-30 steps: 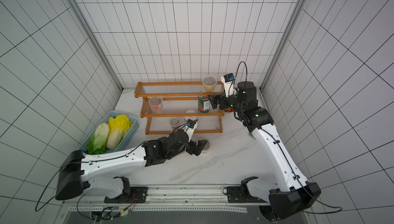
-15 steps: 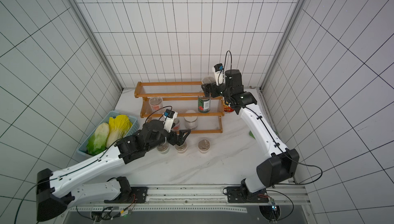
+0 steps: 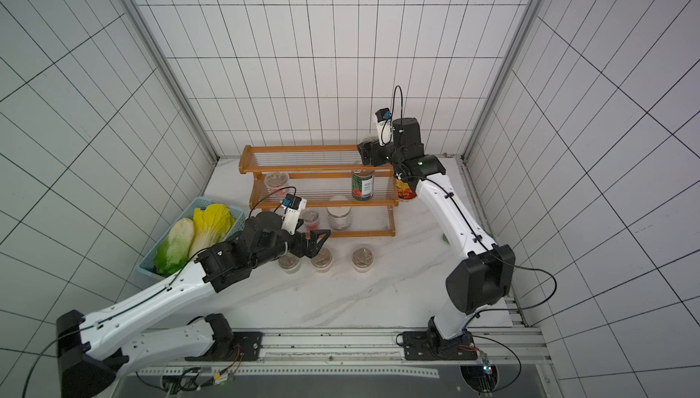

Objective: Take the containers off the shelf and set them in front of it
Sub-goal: 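Pick up a container from the shelf.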

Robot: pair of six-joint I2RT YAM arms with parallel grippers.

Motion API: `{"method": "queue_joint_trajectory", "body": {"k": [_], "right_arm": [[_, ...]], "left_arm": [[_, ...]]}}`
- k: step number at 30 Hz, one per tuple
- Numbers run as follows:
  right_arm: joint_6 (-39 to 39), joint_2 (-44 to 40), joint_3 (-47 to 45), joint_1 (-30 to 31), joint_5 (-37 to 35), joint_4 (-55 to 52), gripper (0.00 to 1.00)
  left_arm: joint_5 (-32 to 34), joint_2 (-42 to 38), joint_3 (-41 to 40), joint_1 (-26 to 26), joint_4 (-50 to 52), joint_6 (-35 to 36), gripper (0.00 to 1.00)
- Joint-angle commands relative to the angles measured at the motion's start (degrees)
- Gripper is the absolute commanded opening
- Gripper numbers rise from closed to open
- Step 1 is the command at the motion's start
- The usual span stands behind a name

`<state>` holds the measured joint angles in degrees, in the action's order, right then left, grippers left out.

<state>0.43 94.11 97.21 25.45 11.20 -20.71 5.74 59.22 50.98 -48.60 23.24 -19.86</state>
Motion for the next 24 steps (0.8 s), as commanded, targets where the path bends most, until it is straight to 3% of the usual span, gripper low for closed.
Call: {"method": "queue_joint_trajectory", "body": {"k": [1,8,24], "right_arm": [[-0.2,0.5,2.1,-0.5,0.9,1.6,0.84],[-0.9,-0.7,2.2,-0.4,2.2,1.8,0.8],[-2.5,-8.8,-0.2,0.9,3.9,0.5,0.8]], "left_arm": [[-0.2,-1.6,-1.1,0.8,0.7,0.2,0.98],[-0.7,-1.5,-1.3,2.3,1.2,0.4,0.99],[-2.4,-1.8,-1.1,6.0,2.2,1.6,0.99]]}}
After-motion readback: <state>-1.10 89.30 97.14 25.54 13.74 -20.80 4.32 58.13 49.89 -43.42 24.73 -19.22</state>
